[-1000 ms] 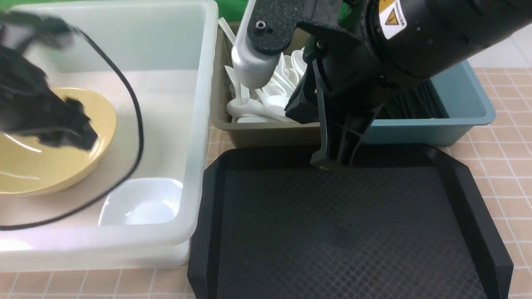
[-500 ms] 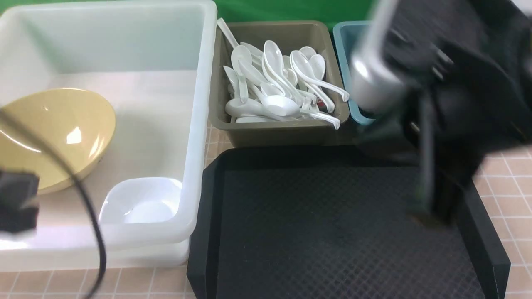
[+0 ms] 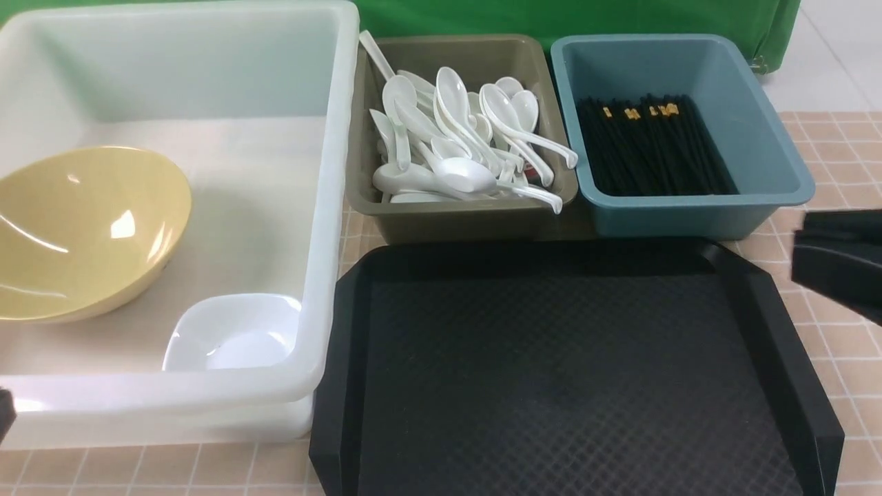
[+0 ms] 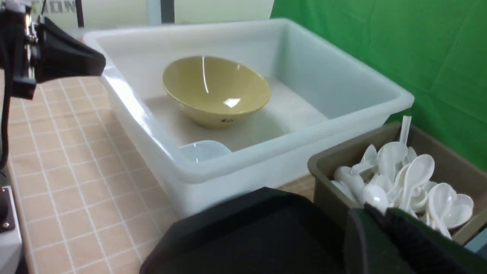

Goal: On brown table put chopsticks spoon bowls plates into blue grey white boxes.

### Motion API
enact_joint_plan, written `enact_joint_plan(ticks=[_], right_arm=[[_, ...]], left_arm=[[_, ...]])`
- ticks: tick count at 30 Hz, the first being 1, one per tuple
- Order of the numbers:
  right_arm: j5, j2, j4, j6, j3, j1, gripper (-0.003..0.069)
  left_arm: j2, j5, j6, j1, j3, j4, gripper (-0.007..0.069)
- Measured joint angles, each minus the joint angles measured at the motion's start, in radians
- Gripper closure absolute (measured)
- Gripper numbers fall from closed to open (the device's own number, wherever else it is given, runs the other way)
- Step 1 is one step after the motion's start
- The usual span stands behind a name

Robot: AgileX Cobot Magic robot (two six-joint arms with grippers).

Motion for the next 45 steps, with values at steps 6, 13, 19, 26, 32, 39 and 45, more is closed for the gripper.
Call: enact_joint_plan(ticks=[6,13,19,26,32,39,45], right_arm=[[0.028,-0.006,0.0,0.0,0.025,0.0,0.0559],[0.052,-0.006,0.0,0.0,0.046,0.0,0.0557],[0.043,-0.01,0.0,0.0,0.059,0.0,0.0549],[-0.04,-0.151,0.0,0.048,0.21,-0.059,0.0573],[-0.27,-0.394,-0.019,0.232,0.466,-0.365,0.0624],[-0.277,-0.576,-0.123,0.362,0.693,-0.746,0.0624],[-0.256,-0.649,-0.129,0.372,0.855,-0.914,0.0624]], left_arm=[[-0.059,-0.001,0.0,0.0,0.026,-0.001,0.0623],[-0.06,-0.007,0.0,0.0,0.031,-0.001,0.0623],[-0.06,-0.007,0.0,0.0,0.031,-0.001,0.0623],[-0.06,-0.007,0.0,0.0,0.031,-0.001,0.0623],[-0.06,-0.007,0.0,0.0,0.031,-0.001,0.0623],[-0.06,-0.007,0.0,0.0,0.031,-0.001,0.0623],[-0.06,-0.007,0.0,0.0,0.031,-0.001,0.0623]])
